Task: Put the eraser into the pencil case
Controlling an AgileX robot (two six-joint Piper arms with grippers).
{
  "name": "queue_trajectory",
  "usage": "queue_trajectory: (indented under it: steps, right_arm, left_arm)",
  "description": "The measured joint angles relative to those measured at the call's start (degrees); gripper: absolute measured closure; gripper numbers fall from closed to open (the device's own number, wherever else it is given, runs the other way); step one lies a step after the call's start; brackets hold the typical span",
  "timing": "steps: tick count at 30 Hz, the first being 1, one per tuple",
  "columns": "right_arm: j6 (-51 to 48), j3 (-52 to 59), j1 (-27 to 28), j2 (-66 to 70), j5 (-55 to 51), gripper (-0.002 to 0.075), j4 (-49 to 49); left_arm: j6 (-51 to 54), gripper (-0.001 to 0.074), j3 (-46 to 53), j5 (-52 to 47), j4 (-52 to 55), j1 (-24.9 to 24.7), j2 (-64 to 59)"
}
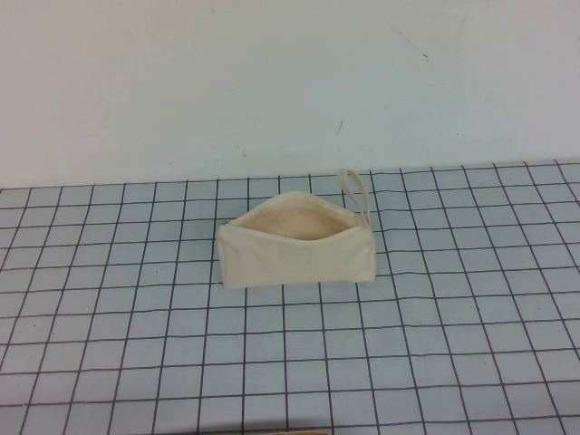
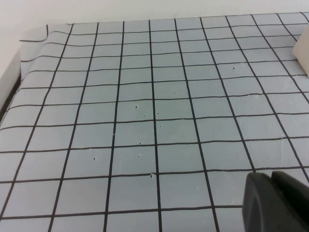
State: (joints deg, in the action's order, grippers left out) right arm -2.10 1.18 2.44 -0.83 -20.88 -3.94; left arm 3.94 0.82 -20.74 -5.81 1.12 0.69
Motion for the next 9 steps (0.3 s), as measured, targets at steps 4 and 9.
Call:
queue_trajectory:
  steps: [4,9]
  right_arm:
    - [0.0,0.0,0.0,0.0,0.0,0.0727,0.0]
    - [0.0,0.0,0.0,0.0,0.0,0.0727,0.0]
  left_arm:
    - [-0.1,0.0736,0.0,0.1,-0.1,-0.1,0.0]
    - [-0.2,0.0736,0.0,0.1,-0.1,-0.3,0.0]
